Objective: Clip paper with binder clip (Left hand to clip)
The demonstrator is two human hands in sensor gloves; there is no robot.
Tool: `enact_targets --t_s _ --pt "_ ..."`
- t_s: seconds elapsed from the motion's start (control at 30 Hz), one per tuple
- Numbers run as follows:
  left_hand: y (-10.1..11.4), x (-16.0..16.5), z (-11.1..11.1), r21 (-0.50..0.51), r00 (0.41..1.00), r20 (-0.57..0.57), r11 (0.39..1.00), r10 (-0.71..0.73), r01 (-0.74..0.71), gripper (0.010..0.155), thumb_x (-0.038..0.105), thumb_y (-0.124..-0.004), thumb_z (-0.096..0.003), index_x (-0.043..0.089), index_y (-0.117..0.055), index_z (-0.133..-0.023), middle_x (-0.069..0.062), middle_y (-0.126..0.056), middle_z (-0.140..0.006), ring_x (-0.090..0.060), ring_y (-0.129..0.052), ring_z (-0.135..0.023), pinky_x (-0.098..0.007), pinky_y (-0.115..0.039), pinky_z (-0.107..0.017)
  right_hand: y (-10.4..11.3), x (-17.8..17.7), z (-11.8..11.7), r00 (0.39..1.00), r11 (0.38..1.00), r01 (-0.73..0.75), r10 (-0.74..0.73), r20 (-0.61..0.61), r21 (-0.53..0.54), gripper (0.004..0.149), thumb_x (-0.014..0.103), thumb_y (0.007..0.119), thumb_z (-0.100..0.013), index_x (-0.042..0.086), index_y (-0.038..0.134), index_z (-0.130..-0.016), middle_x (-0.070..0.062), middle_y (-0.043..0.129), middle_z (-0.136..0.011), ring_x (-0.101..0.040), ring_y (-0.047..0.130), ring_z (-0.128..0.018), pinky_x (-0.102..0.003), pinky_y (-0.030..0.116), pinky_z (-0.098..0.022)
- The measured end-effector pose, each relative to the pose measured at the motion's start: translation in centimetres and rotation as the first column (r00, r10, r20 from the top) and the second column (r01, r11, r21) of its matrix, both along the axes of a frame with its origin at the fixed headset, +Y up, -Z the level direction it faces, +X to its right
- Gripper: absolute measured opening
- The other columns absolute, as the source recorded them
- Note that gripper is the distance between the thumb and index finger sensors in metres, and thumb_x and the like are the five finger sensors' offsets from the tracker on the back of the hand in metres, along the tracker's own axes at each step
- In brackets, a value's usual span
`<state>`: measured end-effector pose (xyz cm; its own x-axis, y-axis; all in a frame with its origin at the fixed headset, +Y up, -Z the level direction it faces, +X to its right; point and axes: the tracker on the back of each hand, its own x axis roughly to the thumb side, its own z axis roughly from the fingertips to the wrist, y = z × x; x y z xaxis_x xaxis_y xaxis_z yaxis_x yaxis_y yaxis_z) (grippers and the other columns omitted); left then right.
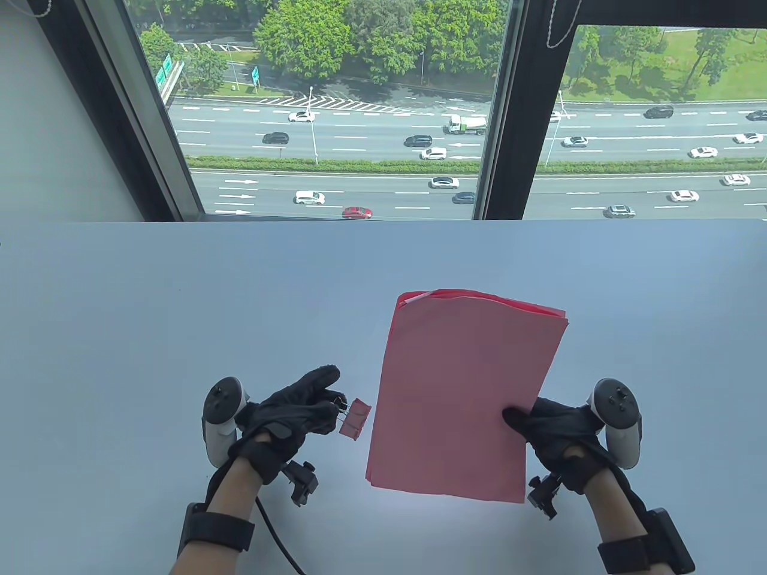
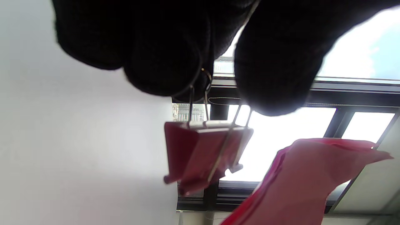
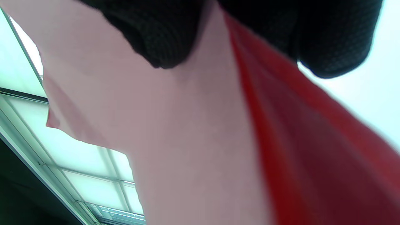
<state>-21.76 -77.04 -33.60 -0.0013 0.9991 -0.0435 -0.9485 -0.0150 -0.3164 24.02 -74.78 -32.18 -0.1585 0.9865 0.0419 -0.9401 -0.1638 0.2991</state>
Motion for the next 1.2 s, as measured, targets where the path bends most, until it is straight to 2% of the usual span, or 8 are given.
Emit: enact_targets --t_s 0.13,0.47,0.67,0.97,1.2 --pt "0.1 0.4 0.1 -0.016 0.998 -0.006 0.998 0.056 -0.056 0.077 0.044 -0.099 -0.0336 0.020 -0.075 -0.102 -0.007 -0.097 -0.082 -0.020 -0.102 -0.050 -0.049 -0.084 -0.048 -0.1 0.0 0.0 1.000 1.000 -0.029 0.029 0.009 0.002 0.043 0.030 0.083 -0.042 0.015 0.093 -0.082 -0.004 0.106 -0.059 -0.031 0.105 -0.046 -0.053 0.082 -0.042" --pt "0.4 1.1 0.4 0.003 0.999 0.015 0.999 0.047 -0.047 0.075 0.045 -0.099 -0.0334 0.020 -0.077 -0.101 -0.006 -0.097 -0.082 -0.018 -0.102 -0.047 -0.048 -0.085 -0.046 -0.1 -0.3 0.1 0.999 0.999 -0.051 0.051 0.004 0.007 0.043 0.030 0.083 -0.043 0.015 0.092 -0.082 -0.004 0.106 -0.059 -0.031 0.105 -0.046 -0.053 0.082 -0.042" --pt "0.9 0.6 0.7 0.033 0.997 -0.072 0.999 0.005 -0.003 0.076 0.045 -0.099 -0.0336 0.021 -0.076 -0.101 -0.007 -0.096 -0.084 -0.017 -0.101 -0.047 -0.048 -0.085 -0.047 -0.2 -0.9 0.3 0.996 0.996 -0.091 0.091 -0.019 0.014 0.043 0.030 0.083 -0.043 0.014 0.092 -0.082 -0.005 0.106 -0.059 -0.032 0.105 -0.046 -0.054 0.081 -0.042" --pt "1.6 -0.5 0.9 0.073 0.979 -0.201 0.997 0.036 -0.021 0.071 0.045 -0.099 -0.0328 0.024 -0.081 -0.098 -0.007 -0.097 -0.083 -0.015 -0.100 -0.044 -0.047 -0.086 -0.045 -0.1 -3.1 1.1 0.978 0.981 -0.181 0.187 -0.091 0.066 0.043 0.030 0.084 -0.043 0.013 0.092 -0.082 -0.006 0.106 -0.058 -0.033 0.105 -0.046 -0.054 0.081 -0.041" --pt "2.6 -1.6 0.9 0.133 0.967 -0.217 0.985 0.133 -0.106 0.071 0.043 -0.097 -0.0347 0.024 -0.078 -0.100 -0.008 -0.093 -0.089 -0.016 -0.099 -0.046 -0.048 -0.084 -0.047 -0.5 -4.4 1.4 0.966 0.978 -0.201 0.207 -0.153 0.059 0.043 0.030 0.084 -0.043 0.011 0.093 -0.080 -0.006 0.107 -0.057 -0.032 0.106 -0.045 -0.054 0.082 -0.041"
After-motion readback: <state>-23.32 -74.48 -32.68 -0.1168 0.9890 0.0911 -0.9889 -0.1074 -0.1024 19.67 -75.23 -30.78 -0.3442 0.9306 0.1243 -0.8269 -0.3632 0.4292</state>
